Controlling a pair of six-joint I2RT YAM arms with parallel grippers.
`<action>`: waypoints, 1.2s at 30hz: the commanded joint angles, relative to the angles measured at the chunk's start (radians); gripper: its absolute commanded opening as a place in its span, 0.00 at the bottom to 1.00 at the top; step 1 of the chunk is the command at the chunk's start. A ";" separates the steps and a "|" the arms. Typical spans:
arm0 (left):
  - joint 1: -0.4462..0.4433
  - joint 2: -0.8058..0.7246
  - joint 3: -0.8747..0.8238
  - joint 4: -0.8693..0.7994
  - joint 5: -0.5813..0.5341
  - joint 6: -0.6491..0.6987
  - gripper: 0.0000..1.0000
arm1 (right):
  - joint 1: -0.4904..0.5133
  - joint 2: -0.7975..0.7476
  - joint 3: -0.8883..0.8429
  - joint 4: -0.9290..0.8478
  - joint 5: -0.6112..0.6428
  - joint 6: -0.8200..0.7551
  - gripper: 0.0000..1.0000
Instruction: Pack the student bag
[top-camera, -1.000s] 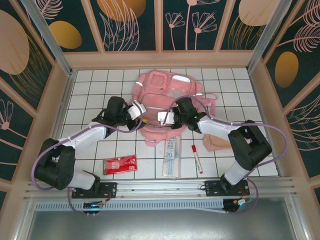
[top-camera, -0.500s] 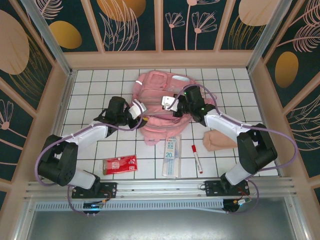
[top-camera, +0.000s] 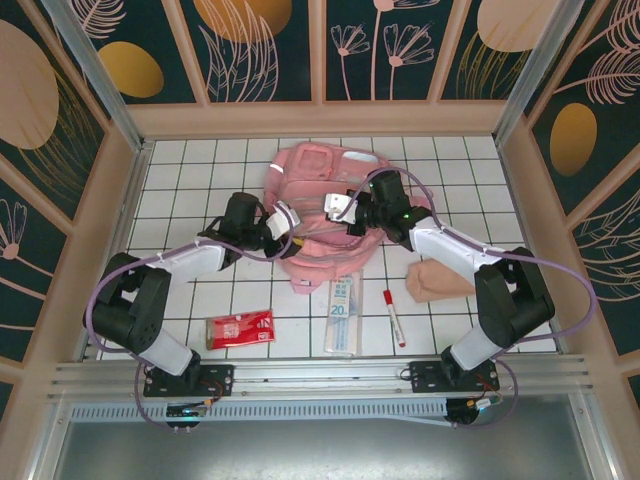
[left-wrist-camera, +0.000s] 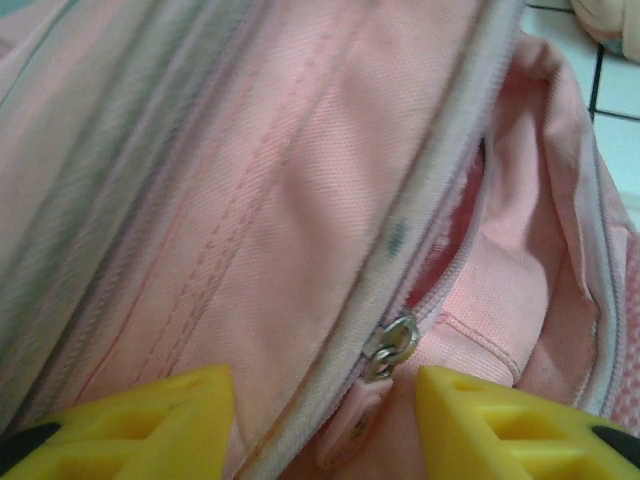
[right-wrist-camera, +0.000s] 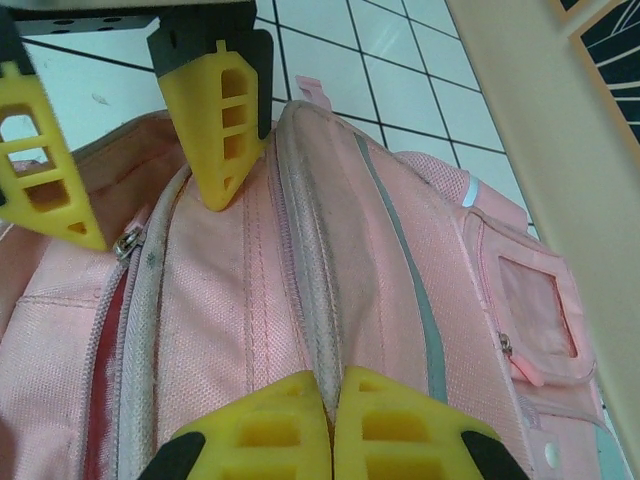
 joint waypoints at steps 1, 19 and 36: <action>-0.022 -0.027 -0.035 0.089 0.050 0.083 0.52 | 0.021 -0.029 0.054 0.061 -0.135 -0.015 0.00; -0.064 -0.111 -0.190 0.479 -0.206 -0.651 0.69 | 0.090 -0.029 -0.022 0.257 -0.001 0.152 0.00; -0.065 -0.114 -0.289 0.507 -0.470 -0.442 0.72 | 0.060 -0.075 -0.016 0.155 -0.083 0.063 0.00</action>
